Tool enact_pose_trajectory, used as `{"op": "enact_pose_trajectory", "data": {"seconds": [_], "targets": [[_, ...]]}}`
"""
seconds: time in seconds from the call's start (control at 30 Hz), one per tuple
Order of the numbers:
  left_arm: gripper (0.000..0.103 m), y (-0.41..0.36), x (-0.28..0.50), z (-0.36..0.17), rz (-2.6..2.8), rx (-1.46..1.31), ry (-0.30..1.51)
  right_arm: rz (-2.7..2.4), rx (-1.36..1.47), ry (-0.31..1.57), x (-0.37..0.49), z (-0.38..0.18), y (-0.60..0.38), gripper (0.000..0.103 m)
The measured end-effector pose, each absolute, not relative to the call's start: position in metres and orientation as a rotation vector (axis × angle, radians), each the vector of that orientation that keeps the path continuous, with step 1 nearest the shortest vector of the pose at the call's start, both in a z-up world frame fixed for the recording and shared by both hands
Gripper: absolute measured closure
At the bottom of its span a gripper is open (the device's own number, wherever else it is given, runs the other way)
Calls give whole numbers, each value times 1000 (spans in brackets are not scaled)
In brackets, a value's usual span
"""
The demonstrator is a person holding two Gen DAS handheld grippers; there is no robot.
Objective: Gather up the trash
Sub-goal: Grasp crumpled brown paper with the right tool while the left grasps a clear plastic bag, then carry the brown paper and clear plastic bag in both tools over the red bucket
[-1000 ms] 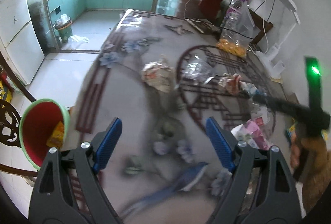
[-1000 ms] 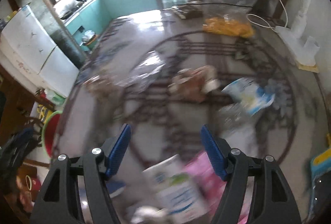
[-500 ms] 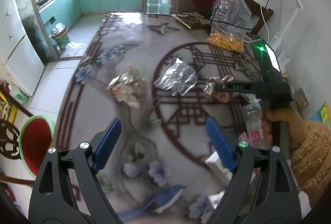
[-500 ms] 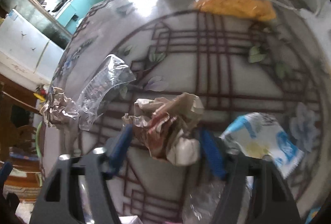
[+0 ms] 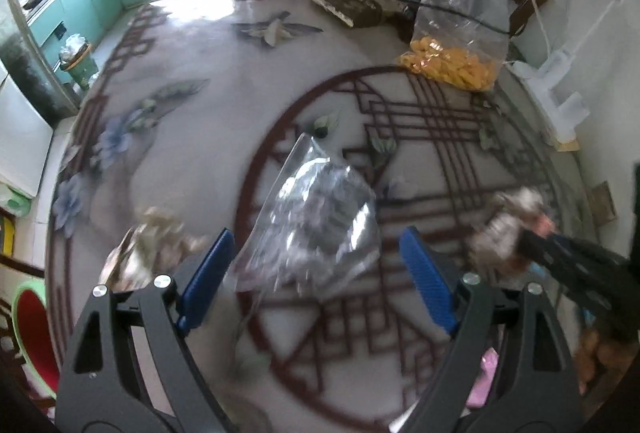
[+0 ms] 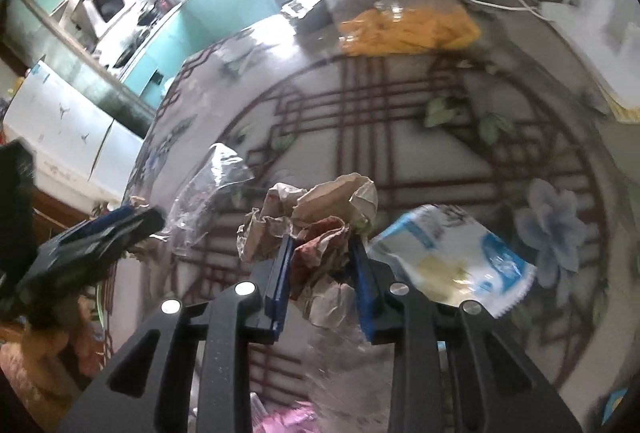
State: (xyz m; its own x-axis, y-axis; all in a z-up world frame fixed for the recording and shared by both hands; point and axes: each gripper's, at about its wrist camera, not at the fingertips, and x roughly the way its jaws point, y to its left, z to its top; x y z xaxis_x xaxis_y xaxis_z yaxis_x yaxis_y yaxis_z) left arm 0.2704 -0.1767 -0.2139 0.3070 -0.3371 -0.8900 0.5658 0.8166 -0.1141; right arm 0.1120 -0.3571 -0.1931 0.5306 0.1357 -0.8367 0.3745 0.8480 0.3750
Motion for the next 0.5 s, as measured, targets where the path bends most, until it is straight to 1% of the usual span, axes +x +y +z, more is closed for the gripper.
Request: {"op": "enact_pose_trajectory", "data": {"seconds": [0.2,0.3,0.33,0.37,0.4,0.47,0.5], "targets": [[21,-193,293,-253,-600,227,1199,-164,578,1057,112,-206,-358,73],[26,-193,296,-262,-603,220,1208,-161,576,1060,113,-206,-352,73],[32,-193,296,-261,-607,217,1198,-160,571,1057,113,-205,-350,73],[33,-192,296,-259,-615,209,1191,-159,564,1052,114,-204,-348,73],[42,-191,295,-256,-624,201,1180,-159,556,1047,114,-201,-346,73],[48,-190,292,-247,-624,215,1149,-158,541,1035,113,-196,-342,73],[54,-188,289,-241,-626,225,1132,-156,533,1024,112,-191,-340,73]]}}
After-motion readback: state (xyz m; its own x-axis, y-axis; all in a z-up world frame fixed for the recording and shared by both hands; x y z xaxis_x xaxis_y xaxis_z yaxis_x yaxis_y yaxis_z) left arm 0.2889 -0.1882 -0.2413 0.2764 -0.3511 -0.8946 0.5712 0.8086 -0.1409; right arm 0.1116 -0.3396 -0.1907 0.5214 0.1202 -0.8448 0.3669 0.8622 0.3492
